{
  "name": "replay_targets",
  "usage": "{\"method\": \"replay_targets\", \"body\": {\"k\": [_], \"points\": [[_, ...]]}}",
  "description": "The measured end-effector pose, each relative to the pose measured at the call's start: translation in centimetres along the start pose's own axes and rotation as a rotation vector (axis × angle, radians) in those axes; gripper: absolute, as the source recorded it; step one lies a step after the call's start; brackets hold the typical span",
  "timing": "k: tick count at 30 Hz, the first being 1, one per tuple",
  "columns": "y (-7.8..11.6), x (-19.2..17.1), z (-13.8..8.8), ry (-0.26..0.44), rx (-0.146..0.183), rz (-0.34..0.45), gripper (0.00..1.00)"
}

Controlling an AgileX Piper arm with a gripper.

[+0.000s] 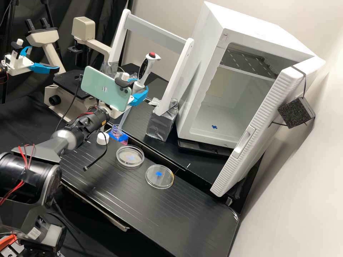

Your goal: Use the pipette

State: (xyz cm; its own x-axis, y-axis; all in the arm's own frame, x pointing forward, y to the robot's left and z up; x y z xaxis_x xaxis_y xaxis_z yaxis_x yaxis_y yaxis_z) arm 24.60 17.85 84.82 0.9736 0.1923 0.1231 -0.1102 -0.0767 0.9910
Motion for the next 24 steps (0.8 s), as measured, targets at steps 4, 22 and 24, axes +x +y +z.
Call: {"method": "replay_targets", "body": {"k": [4, 22, 24], "points": [[-0.3, -0.9, -0.1, 0.011, 0.024, 0.031, 0.00], [-1.9, -3.3, -1.4, 0.113, -0.030, 0.123, 0.00], [-2.1, -3.2, -1.3, 0.107, -0.034, 0.118, 0.00]]}}
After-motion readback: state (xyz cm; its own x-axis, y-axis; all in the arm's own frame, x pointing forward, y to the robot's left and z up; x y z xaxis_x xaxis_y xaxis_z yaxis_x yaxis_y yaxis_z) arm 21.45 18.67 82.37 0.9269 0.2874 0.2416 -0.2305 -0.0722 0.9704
